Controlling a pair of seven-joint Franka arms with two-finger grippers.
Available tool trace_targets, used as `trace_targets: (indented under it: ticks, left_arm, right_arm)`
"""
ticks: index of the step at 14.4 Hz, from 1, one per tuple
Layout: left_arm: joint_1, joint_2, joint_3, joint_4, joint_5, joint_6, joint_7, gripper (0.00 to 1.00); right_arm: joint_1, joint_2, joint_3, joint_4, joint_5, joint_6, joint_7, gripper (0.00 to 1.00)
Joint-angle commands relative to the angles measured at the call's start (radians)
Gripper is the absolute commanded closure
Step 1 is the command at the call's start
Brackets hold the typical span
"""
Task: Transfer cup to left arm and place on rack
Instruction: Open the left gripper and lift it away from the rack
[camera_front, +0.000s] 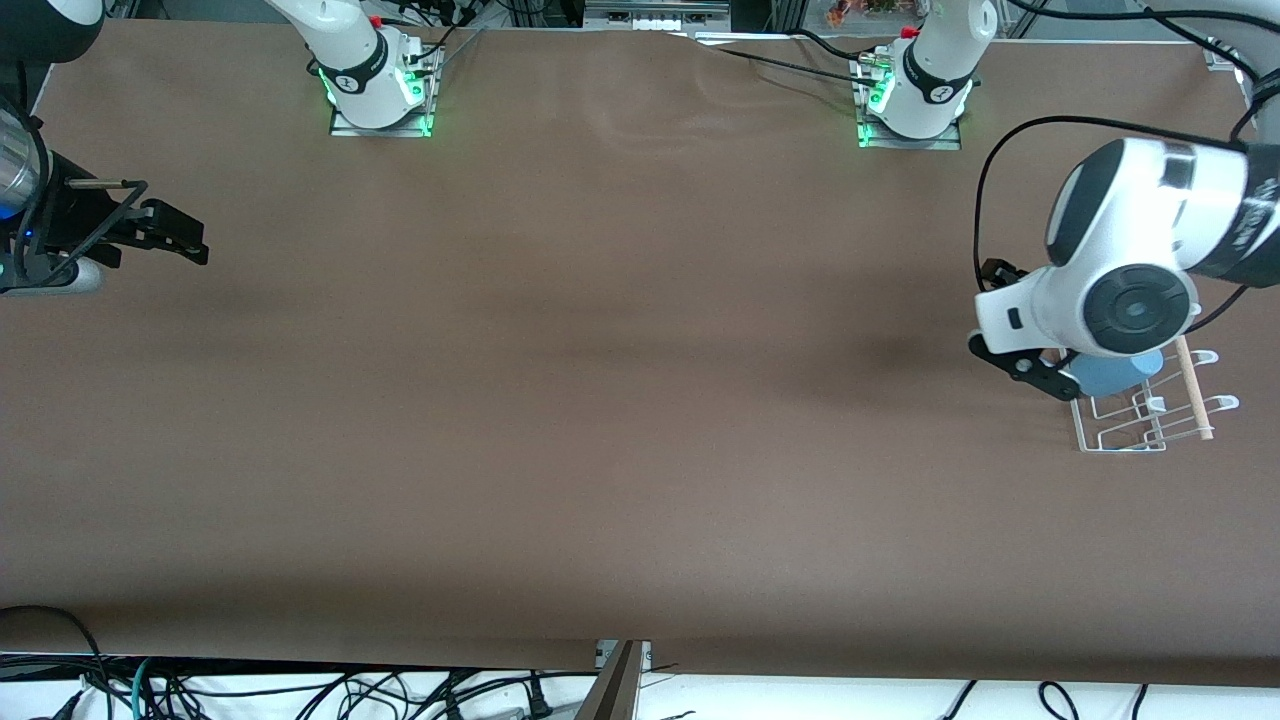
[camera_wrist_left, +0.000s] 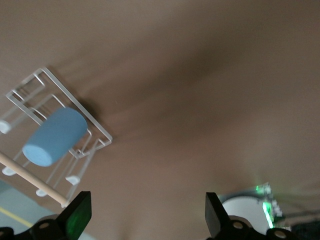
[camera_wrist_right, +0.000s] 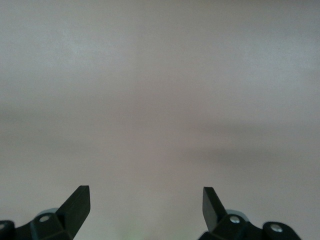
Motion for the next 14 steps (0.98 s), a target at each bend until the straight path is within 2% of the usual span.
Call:
trace_targets:
  ticks: [1,4,5,7,8,9,10,11,14]
  left_arm:
    - [-0.103,-0.066,0.179,0.013,-0.140,0.098,-0.071,0.00]
    - [-0.103,-0.098,0.256,0.012,-0.288,0.120,-0.224,0.00]
    - [-0.120,-0.139,0.297,-0.028,-0.305,0.193,-0.279,0.00]
    - [-0.142,-0.257,0.331,-0.182,-0.348,0.333,-0.333,0.00]
    - [-0.169,-0.292,0.334,-0.215,-0.336,0.349,-0.326,0.00]
    - [-0.225,-0.308,0.371,-0.220,-0.299,0.349,-0.329,0.00]
    - [-0.281,-0.322,0.411,-0.218,-0.223,0.349,-0.324,0.00]
    - [-0.292,-0.336,0.412,-0.218,-0.187,0.349,-0.324,0.00]
    - [-0.280,-0.348,0.412,-0.250,-0.283,0.346,-0.326,0.00]
  right_arm:
    - [-0.010,0.011,0.007,0.025,0.003,-0.005,-0.010,0.01]
    - [-0.010,0.010,0.007,0.025,0.003,-0.005,-0.010,0.01]
    - [-0.010,0.010,0.007,0.025,0.003,-0.005,-0.010,0.01]
    - [-0.009,0.010,0.007,0.025,0.001,-0.005,-0.010,0.01]
    - [-0.009,0.011,0.007,0.025,0.001,-0.005,-0.011,0.01]
    - [-0.010,0.011,0.007,0.025,0.001,-0.005,-0.010,0.01]
    - [-0.010,0.011,0.007,0.025,0.001,-0.005,-0.011,0.01]
    - [-0.010,0.010,0.007,0.025,0.001,-0.005,-0.010,0.01]
    - [-0.010,0.010,0.007,0.025,0.004,-0.005,-0.010,0.01]
